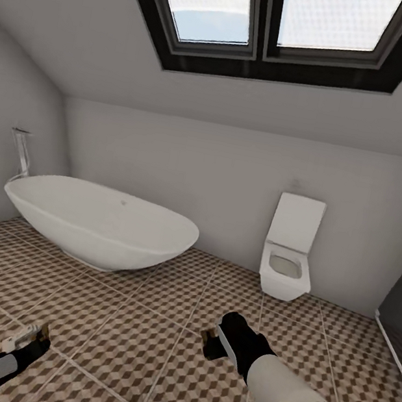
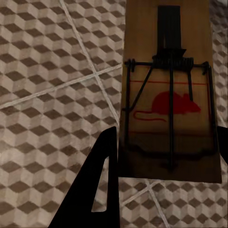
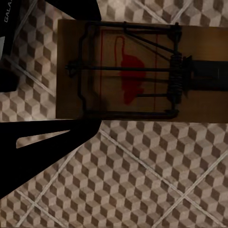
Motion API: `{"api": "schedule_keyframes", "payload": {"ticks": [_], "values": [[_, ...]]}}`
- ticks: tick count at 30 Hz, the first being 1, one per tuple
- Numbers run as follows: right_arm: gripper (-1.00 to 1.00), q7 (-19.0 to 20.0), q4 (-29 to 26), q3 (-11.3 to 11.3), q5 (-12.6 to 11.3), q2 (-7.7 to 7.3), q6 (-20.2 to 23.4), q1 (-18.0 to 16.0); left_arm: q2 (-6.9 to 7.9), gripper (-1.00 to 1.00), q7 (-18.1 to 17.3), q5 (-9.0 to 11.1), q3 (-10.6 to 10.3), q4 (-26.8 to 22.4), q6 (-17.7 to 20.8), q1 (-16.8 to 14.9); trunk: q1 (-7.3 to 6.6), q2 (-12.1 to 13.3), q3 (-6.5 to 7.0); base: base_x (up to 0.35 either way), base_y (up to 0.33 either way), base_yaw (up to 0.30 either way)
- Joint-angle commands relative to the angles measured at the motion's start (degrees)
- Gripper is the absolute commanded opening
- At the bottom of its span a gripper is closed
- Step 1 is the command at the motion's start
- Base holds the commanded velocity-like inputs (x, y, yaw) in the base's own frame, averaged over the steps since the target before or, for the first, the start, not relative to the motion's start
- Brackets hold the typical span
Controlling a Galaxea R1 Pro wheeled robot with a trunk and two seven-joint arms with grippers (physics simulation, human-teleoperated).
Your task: Take the four mousetraps from the cabinet in the bathroom and place them on the bathroom floor. Make sure all four end up on the same floor surface, and ensure that at least two of them are either under or directly next to the same bathroom sink.
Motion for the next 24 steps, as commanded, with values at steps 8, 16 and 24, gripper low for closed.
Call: {"api": "schedule_keyframes", "payload": {"ticks": [8,16,24], "values": [[-1.0,0.05,-0.08,0.23,-0.09,-0.03,0.3,-0.03,0.67,-1.0,-0.27,0.87,0.09,0.06,-0.1,-0.05,0.0,-0.03,-0.06,0.0,0.0,0.292],[-1.0,0.05,-0.08,0.24,-0.09,-0.02,0.3,-0.03,0.72,-1.0,-0.35,0.89,0.09,0.05,-0.02,-0.05,0.0,-0.03,-0.06,0.0,0.0,0.292],[-1.0,0.05,-0.08,0.24,-0.1,-0.02,0.3,-0.03,0.6,-1.0,-0.45,0.89,0.09,0.05,-0.01,-0.05,0.0,-0.03,-0.06,0.0,0.0,0.292]]}}
